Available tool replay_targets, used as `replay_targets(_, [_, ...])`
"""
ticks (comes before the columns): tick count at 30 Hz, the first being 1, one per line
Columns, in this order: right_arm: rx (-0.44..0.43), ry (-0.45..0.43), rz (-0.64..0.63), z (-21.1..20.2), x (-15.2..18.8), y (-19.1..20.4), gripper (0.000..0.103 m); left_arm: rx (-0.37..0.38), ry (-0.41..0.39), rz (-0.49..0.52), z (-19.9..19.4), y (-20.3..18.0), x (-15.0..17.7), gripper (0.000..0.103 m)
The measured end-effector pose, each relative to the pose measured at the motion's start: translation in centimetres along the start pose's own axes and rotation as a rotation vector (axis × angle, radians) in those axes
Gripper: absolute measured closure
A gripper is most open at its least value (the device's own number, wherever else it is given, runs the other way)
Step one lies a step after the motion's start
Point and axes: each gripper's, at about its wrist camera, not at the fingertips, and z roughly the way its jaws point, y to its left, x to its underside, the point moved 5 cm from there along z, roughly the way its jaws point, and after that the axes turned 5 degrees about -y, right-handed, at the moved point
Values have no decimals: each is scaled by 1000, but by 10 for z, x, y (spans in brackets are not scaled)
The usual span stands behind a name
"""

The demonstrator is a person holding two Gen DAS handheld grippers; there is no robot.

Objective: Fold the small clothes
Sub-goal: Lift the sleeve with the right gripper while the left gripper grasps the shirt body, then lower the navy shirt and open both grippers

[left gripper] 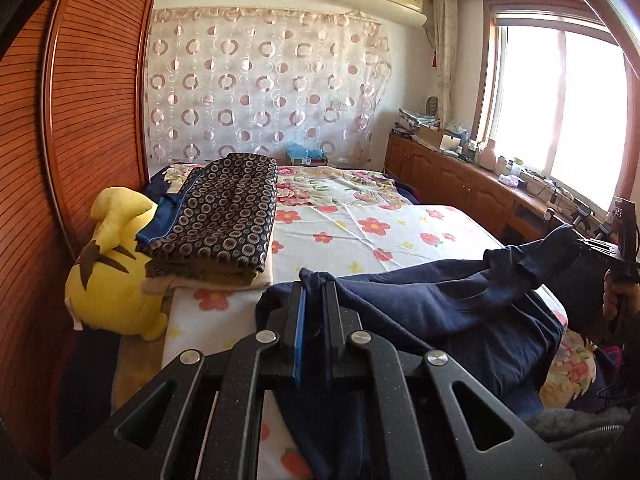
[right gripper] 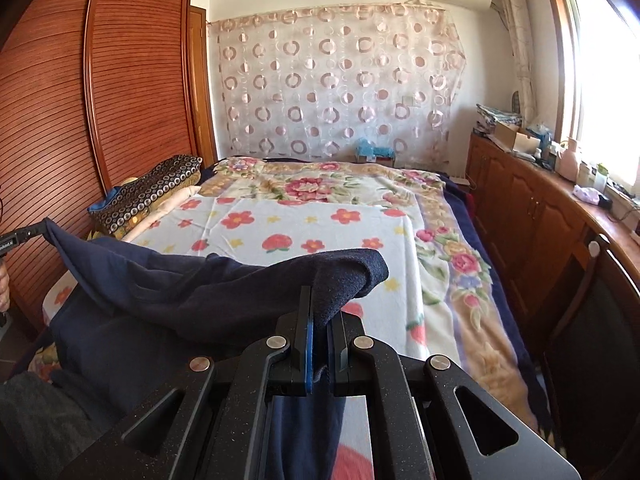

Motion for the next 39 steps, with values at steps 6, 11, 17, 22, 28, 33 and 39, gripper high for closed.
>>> replay_targets(6, [-7, 78, -31, -15, 17, 11, 99, -30, 74, 10, 3, 9, 28, 95])
replay_targets(11, [1, 160, -32, 6, 39, 20, 99, -48, 157, 11, 23, 16, 59, 95])
replay_targets(17, [10, 186, -26, 13, 24, 24, 94, -1, 139, 20, 17, 9, 53, 79])
replay_targets(22, [0, 162, -24, -1, 10, 22, 88, 20, 110, 35, 11, 4, 39, 62])
replay_targets(28, [48, 123, -54, -18, -8, 20, 82, 3, 73, 41, 8, 4, 22, 27])
replay_targets(33, [83, 85, -72, -22, -23, 22, 75, 2, 65, 43, 17, 6, 13, 24])
replay_targets(39, [56, 77, -46, -2, -18, 27, 71, -9, 97, 31, 53, 21, 3, 24])
